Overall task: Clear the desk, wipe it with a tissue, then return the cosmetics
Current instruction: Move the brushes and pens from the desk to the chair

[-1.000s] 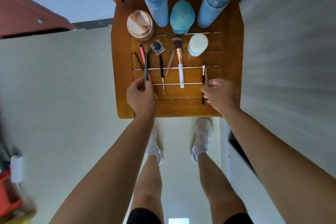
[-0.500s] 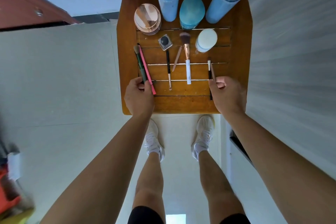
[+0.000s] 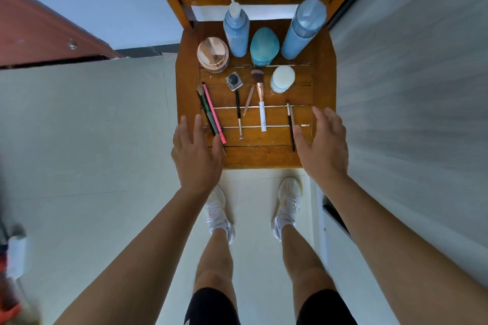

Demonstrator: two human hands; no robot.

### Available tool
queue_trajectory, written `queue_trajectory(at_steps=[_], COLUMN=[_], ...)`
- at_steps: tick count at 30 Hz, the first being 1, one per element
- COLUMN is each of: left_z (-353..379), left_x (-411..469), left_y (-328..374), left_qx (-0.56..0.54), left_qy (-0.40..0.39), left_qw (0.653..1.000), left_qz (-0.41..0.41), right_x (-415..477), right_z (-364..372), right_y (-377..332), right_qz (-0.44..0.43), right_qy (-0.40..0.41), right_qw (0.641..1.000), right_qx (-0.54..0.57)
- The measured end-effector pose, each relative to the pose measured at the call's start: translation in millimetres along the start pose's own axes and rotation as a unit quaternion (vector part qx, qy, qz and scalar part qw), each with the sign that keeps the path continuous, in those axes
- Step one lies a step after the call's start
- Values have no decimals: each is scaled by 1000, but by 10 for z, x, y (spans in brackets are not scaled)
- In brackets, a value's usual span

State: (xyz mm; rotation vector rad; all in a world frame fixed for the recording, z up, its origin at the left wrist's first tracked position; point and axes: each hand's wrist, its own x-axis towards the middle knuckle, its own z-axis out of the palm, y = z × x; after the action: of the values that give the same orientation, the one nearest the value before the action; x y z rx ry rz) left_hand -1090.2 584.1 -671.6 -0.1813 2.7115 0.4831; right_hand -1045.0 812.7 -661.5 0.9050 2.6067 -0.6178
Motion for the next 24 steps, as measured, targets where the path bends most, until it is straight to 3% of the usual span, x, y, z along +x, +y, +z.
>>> queue_trajectory(at_steps=[5,12,19,24], left_z=[-1120,-3228,-4698,-5236], left_x=[-269,-1161,-2412,-3541], left_y=[278,304,-671,-2045], left_qx=[50,20,-34,-55], left_qy=[44,222,405,476], left_qw=[997,974,906,856], left_qz=[48,-28,-122,-192], right_x=[-268,-1025,-2436,-4004], right_z=[-793,-1943,-2746,-2439], right_y=[-424,-1894,-3702,-4727], right_qz=[-85,-301,-551,-684], right_qy=[38,48,70,86], right_qw=[996,950,819,706], right_qx=[11,66,145,161])
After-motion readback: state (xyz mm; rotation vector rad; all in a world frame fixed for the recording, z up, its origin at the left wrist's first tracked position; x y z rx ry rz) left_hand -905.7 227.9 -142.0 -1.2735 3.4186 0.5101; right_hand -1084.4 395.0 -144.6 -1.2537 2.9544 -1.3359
